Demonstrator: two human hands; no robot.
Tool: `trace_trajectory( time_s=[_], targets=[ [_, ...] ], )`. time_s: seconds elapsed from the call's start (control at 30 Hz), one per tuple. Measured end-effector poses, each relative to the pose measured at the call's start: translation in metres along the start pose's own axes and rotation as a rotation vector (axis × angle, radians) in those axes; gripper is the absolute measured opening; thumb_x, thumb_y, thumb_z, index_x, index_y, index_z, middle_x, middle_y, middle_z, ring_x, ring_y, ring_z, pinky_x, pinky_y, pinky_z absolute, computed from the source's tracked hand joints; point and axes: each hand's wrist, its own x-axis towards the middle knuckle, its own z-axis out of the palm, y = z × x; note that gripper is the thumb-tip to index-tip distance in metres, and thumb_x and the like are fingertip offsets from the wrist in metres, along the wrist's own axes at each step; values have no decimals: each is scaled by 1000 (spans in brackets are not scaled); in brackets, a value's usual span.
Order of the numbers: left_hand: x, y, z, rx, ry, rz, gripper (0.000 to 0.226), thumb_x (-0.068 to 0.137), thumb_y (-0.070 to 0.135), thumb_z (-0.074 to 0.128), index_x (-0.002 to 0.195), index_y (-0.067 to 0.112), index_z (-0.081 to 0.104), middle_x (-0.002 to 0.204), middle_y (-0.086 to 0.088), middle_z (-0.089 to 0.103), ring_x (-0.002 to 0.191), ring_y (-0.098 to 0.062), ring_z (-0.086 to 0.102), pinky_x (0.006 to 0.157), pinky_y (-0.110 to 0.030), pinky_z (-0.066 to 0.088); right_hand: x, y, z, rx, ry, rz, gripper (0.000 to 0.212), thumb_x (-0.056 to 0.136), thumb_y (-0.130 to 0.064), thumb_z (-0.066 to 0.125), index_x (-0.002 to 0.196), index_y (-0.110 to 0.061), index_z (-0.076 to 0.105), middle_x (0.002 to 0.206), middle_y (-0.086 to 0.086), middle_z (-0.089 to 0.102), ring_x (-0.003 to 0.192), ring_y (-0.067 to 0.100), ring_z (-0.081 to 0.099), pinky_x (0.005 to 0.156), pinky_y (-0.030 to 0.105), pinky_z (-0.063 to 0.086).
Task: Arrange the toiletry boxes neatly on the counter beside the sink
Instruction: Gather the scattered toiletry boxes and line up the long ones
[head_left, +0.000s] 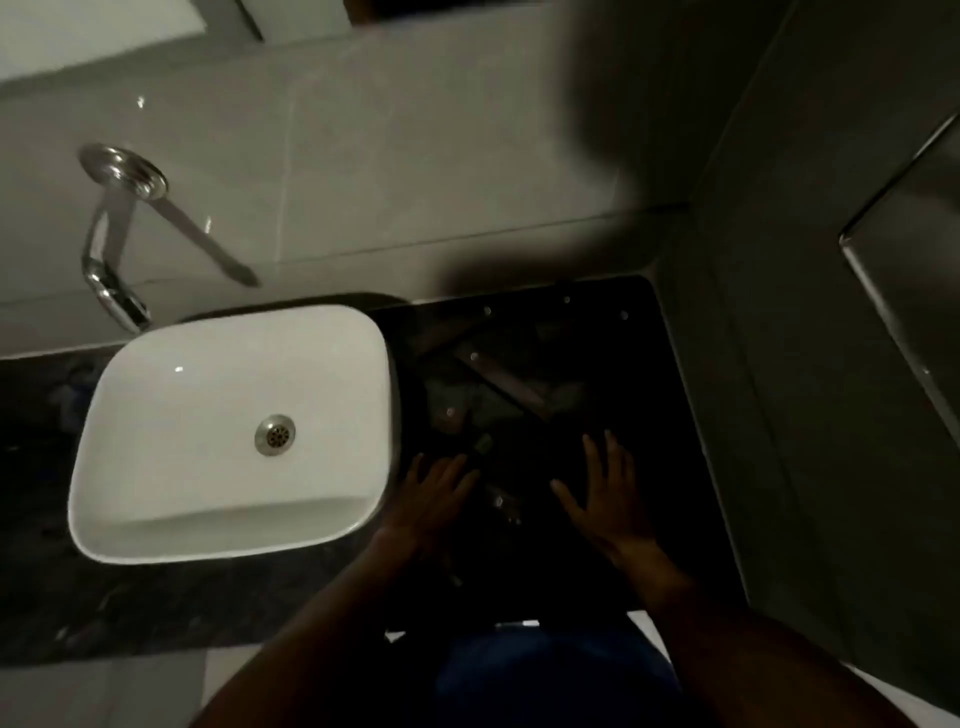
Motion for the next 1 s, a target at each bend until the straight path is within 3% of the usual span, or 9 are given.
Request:
trace_trajectory(
  time_s=[0.1,0.2,0.3,0.4,0.57,0.73,0.87,0.93,1.0],
  targets=[
    [14,1,6,-113,-150,-60,81,81,34,65,150,22,23,158,-11,26,142,-30,31,115,-60,20,17,6,-7,-20,10,39,79,88,-60,50,151,-20,24,160,16,15,142,42,22,111,57,34],
    [20,5,-1,-151,-127,-52,102,59,43,81,145,20,34,152,-12,36,135,-33,41,109,-62,30,26,5,-12,-21,-5,36,75,90,-57,50,150,-21,25,160,15,15,142,42,23,108,57,38],
    [27,3,-5,-219,93,-59,79,60,35,83,131,15,56,136,-17,57,118,-35,60,95,-61,44,28,6,-13,-13,-12,30,72,92,-54,50,150,-19,27,159,16,17,142,41,24,108,57,39],
    [41,-10,-12,-321,143,-106,70,73,39,66,136,15,48,144,-16,48,130,-35,48,104,-57,35,28,6,-12,-11,-2,28,69,92,-51,51,148,-17,30,158,17,20,141,40,26,107,56,41],
    [102,-51,-43,-438,285,-213,47,91,29,52,134,13,45,145,-15,43,134,-34,41,104,-56,35,31,7,-12,35,22,37,63,93,-46,53,146,-15,35,154,20,28,139,40,31,107,55,41],
    [178,-103,-68,-422,152,-349,47,93,19,56,136,5,44,148,-24,35,136,-43,33,108,-57,32,38,18,-14,73,167,38,50,91,-26,65,132,-1,51,135,29,50,120,46,52,99,52,46],
    [211,-117,-79,-519,43,-380,24,94,10,55,111,-4,60,119,-30,61,110,-44,58,91,-49,47,52,15,-20,142,231,115,29,92,-24,62,113,-4,61,112,23,65,104,40,61,89,44,51],
    [217,-116,-80,-490,41,-342,21,93,9,54,105,-5,63,110,-30,65,102,-45,62,84,-49,50,73,3,-30,307,262,280,15,90,-26,62,87,-11,65,89,18,70,86,37,67,73,38,52],
    [217,-115,-78,-471,31,-311,20,93,10,54,104,-4,64,106,-28,67,98,-43,65,82,-48,52,110,-17,-47,684,320,543,21,88,-28,65,70,-18,60,82,17,71,81,37,69,71,41,56]
  ],
)
